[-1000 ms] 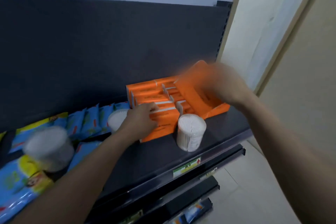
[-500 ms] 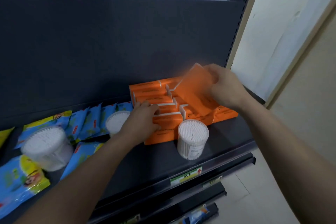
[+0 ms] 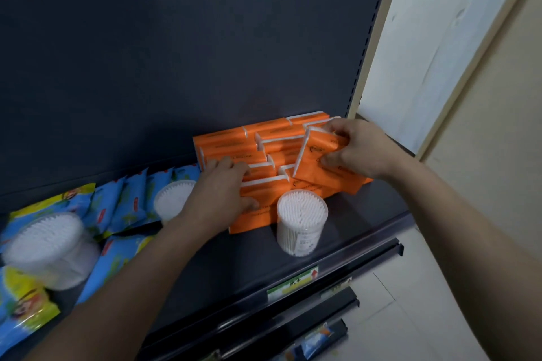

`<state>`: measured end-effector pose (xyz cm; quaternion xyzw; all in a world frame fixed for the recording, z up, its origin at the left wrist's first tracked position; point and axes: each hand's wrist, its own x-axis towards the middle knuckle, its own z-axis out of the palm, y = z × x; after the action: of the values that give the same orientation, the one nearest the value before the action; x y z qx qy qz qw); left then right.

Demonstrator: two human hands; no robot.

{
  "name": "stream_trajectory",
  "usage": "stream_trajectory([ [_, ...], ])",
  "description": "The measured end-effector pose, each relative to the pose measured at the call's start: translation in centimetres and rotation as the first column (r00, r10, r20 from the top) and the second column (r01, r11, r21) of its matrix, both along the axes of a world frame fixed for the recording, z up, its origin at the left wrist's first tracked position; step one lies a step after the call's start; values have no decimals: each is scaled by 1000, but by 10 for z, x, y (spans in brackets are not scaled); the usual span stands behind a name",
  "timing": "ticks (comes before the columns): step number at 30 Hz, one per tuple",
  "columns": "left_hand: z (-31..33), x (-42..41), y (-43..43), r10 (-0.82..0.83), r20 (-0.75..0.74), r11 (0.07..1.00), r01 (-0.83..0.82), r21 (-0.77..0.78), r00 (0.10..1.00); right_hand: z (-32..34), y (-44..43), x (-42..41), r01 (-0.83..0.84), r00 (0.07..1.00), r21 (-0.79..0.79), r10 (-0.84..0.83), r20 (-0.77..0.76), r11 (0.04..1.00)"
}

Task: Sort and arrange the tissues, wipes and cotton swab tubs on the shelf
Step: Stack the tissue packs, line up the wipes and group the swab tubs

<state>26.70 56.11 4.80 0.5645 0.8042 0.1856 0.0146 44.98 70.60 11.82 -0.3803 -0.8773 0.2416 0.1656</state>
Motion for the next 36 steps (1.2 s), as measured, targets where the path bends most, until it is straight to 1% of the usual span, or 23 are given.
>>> stream_trajectory([
  [3,11,15,3,16,-20,990,-13,139,1000,-1,12,6,-55,998,-9,55,23,998],
  [5,19,30,7,0,38,973,-9,229,999,1,22,14,-89,995,1,89,37,996],
  [7,25,47,14,-18,80,959,-5,283,997,5,33,27,-120,992,1,120,46,993],
  [9,26,61,23,-11,95,951,-19,308,995,7,46,41,-153,985,-28,155,77,988],
  [13,21,85,38,22,139,948,-65,311,990,-8,72,60,-199,924,-21,194,328,980],
  [16,18,98,39,70,139,948,-109,298,988,-30,85,64,-244,875,70,189,445,967],
  [18,16,104,39,107,139,944,-144,298,985,-42,92,65,-263,860,138,167,483,955],
  [23,10,113,34,206,146,922,-242,303,968,-57,108,61,-266,885,194,159,438,944],
  [26,9,116,29,249,121,910,-275,310,961,-60,108,57,-297,873,255,154,463,920],
  [33,2,119,15,284,119,894,-308,326,951,-46,98,48,-345,853,263,184,489,901],
  [34,2,118,13,293,113,892,-314,326,949,-42,95,46,-354,856,266,196,478,897],
  [36,2,116,6,305,113,884,-326,337,945,-35,88,41,-368,883,262,247,400,892],
])
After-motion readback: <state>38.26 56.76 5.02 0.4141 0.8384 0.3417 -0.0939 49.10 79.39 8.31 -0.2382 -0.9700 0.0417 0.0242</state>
